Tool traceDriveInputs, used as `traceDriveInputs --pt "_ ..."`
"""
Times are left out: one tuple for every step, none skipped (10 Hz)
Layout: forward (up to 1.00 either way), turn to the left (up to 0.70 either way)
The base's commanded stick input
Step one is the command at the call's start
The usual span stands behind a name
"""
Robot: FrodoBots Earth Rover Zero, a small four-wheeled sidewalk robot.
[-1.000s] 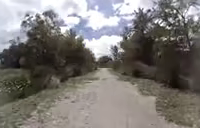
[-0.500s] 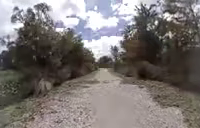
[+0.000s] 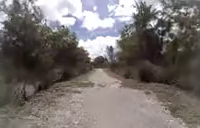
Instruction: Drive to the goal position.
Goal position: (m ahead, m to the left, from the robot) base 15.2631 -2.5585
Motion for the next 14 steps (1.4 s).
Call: traceDriveInputs --pt "1.00 0.00" --pt "1.00 0.00" --pt "1.00 0.00" --pt "1.00 0.00" --pt "1.00 0.00" --pt "1.00 0.00" --pt "1.00 0.00" --pt "1.00 0.00" --pt "1.00 0.00" --pt "1.00 0.00" --pt "1.00 0.00" --pt "1.00 0.00" --pt "1.00 0.00" --pt "1.00 0.00"
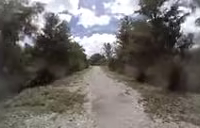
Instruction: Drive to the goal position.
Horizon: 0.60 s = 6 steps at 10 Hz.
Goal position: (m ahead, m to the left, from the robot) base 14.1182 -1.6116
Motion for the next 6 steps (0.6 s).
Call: traceDriveInputs --pt "1.00 0.00" --pt "1.00 0.00" --pt "1.00 0.00" --pt "1.00 0.00" --pt "1.00 0.00" --pt "1.00 0.00"
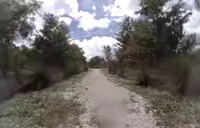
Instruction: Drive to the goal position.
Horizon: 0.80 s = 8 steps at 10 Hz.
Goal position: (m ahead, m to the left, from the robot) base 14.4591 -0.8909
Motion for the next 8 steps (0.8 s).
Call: traceDriveInputs --pt "1.00 0.00" --pt "1.00 0.00" --pt "1.00 0.00" --pt "1.00 0.00" --pt "1.00 0.00" --pt "1.00 0.00" --pt "0.79 0.00" --pt "0.22 0.00"
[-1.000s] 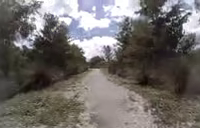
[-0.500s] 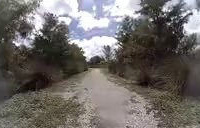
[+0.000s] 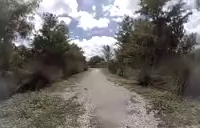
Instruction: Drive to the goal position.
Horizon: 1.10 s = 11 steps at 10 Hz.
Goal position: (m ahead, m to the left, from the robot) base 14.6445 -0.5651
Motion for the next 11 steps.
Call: traceDriveInputs --pt "0.00 0.00" --pt "0.00 0.00" --pt "0.08 0.00" --pt "0.09 0.00" --pt "0.28 0.00" --pt "0.64 0.00" --pt "1.00 0.00" --pt "1.00 0.00" --pt "0.91 0.00" --pt "0.85 0.00" --pt "0.85 0.00"
